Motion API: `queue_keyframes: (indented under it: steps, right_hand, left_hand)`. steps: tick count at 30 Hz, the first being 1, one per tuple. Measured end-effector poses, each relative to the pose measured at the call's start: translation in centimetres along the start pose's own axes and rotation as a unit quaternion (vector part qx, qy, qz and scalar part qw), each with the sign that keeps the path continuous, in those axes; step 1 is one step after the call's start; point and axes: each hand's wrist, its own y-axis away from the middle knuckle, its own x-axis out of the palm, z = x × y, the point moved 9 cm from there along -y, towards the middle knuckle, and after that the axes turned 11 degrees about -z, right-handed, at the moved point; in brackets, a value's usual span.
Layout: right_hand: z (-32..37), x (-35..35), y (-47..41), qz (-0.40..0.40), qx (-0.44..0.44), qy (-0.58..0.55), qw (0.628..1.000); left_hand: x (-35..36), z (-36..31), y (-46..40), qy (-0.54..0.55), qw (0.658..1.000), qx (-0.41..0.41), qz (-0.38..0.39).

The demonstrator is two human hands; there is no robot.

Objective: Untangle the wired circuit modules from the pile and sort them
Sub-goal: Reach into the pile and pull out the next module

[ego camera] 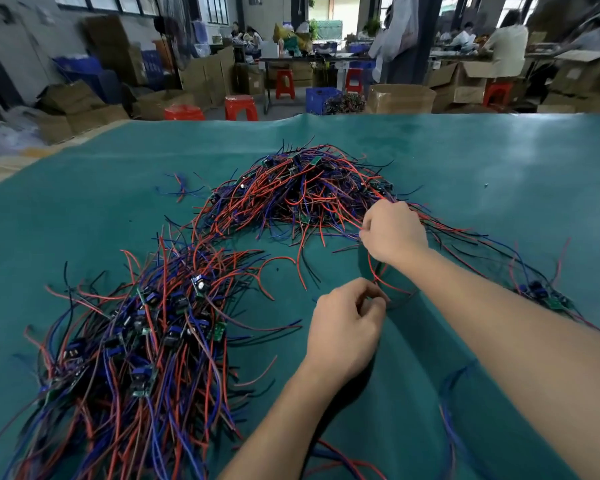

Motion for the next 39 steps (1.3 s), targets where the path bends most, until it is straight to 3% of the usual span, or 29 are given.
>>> queue_keyframes:
  steps: [7,14,17,20,26,29,34,39]
  right_hand:
    - [-1.9,-4.4,1.2,-0.030,0.076,-0.142,0.987]
    - [-4.0,-8.8,7.0,-0.104,0.116,-0.385,0.910]
    - [-2.4,-7.2,10.2,0.000,0.043,-0.413,0.910]
    - [-0.5,-3.9,13.5,0.169,0.005,-0.469,0.867]
    - [0.3,-2.7,15.3,0.264,-0.029,-0.479,0.837]
    - [-0.4,-2.6,14.6,0.214,0.005,-0.487,0.847]
    - [-5.2,-2.5,12.5,0.008,0.153,-0.438,0.886]
    - [-5.5,-1.9,12.5,0.029,0.202,-0.533,0.821]
  left_hand:
    - [-0.1,0.3,-0.1,0.032,0.999,-0.025,-0.008]
    - [-0.6,0.4,0.2,0.105,0.993,-0.047,-0.027]
    - [-0.5,1.0,0.1,0.131,0.987,-0.093,-0.021]
    - [-0.7,1.0,-0.1,0.104,0.991,-0.086,-0.020]
    - [-0.5,1.5,-0.2,0.093,0.990,-0.101,-0.018]
    - [-0.7,1.7,-0.2,0.092,0.989,-0.109,-0.024]
    - [-0.5,0.8,0.1,0.069,0.995,-0.063,-0.022]
    - [0.5,0.3,0.5,0.074,0.996,-0.038,0.031]
